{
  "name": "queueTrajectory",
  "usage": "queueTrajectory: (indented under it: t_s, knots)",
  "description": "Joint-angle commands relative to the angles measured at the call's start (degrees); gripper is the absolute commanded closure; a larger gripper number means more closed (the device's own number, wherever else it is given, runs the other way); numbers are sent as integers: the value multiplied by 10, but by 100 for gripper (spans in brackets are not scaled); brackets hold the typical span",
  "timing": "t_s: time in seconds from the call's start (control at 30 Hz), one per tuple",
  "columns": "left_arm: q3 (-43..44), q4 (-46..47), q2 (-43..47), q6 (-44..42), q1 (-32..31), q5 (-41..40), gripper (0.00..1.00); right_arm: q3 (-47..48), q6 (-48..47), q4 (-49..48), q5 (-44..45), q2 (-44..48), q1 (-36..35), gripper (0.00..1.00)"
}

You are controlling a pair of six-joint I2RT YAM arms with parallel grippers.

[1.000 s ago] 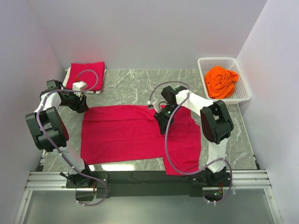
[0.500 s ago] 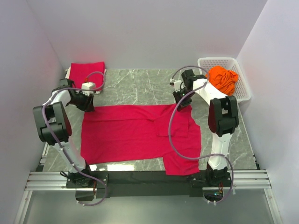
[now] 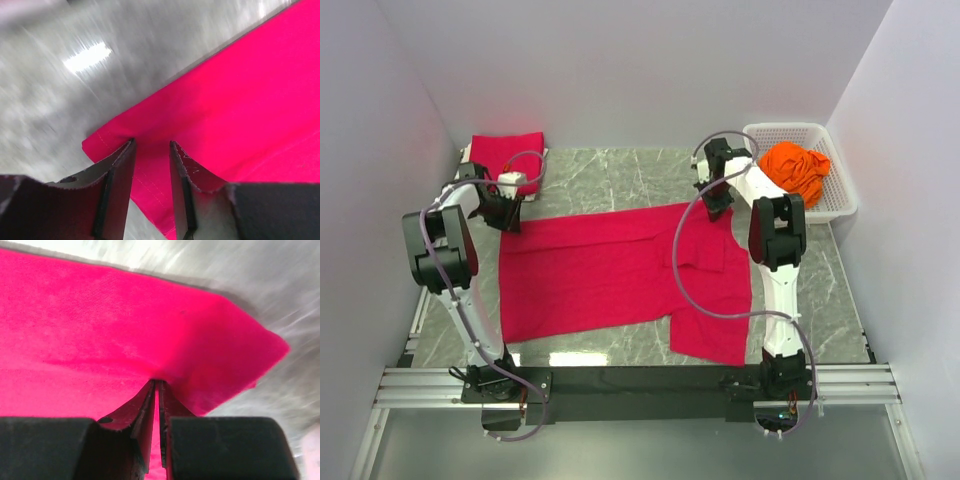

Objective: Fold and stack the t-shirts
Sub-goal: Fold the tshirt

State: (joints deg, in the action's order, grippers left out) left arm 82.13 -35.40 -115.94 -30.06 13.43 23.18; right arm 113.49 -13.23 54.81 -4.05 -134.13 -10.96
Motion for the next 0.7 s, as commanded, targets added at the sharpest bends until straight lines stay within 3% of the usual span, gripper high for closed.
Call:
queueTrajectory:
  t_s: [0.0, 0.17, 0.4, 0.5, 0.53, 0.67]
  knots:
    - [54, 12, -53, 38, -9, -30, 59, 73, 4, 16, 64, -41, 12, 86]
    - [145, 18, -122, 68, -21, -37, 59, 158, 8, 28, 77, -86, 19, 84]
    - [233, 18, -173, 84, -24, -34, 59, 184, 4, -7, 105, -96, 18, 77]
    - [229, 17, -150, 83, -23, 12, 55, 170, 4, -27, 82, -71, 19, 69]
    - [224, 16, -129, 84, -23, 22, 53, 165, -1, -20, 62, -47, 19, 61]
    - [178, 16, -39, 81, -24, 81, 49, 96, -17, -28, 4, 63, 18, 46]
